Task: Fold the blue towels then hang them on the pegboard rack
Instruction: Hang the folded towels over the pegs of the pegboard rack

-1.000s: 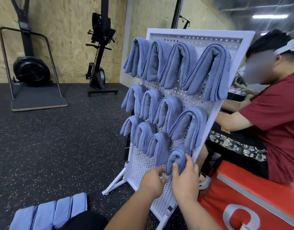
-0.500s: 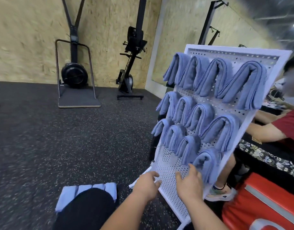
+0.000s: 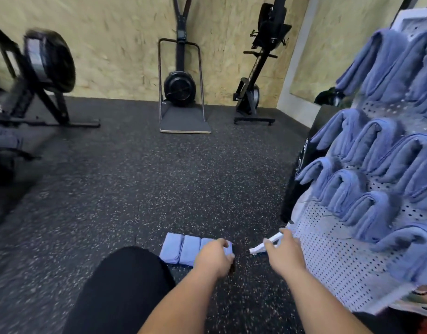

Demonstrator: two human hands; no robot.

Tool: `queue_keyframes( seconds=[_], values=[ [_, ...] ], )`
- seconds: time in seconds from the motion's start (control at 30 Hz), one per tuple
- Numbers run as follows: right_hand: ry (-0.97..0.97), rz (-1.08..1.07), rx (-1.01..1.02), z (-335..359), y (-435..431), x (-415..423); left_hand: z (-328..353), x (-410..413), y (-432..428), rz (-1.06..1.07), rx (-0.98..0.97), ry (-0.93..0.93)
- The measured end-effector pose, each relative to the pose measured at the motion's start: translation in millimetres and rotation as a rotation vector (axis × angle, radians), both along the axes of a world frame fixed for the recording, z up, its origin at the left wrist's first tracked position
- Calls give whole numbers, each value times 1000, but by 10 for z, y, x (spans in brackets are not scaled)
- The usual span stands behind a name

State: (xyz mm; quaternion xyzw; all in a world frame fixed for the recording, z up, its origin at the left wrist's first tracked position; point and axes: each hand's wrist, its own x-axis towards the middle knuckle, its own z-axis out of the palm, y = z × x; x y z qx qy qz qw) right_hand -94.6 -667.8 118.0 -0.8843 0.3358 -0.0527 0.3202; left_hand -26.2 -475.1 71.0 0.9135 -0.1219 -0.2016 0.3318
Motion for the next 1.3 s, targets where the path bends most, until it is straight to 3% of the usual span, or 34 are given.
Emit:
queue_keyframes(
  seconds=[0.4,0.8,1.3],
  values=[
    [195,239,-19,-822,187,1031,-895,395,9,39,95,135],
    [393,434,-71,-2132,-172,2219,-1859,1185,-459,-72,266,121],
    [540,628,-56,-3368,-483,2808,-2774,1584,-640,-84,323,182]
  ],
)
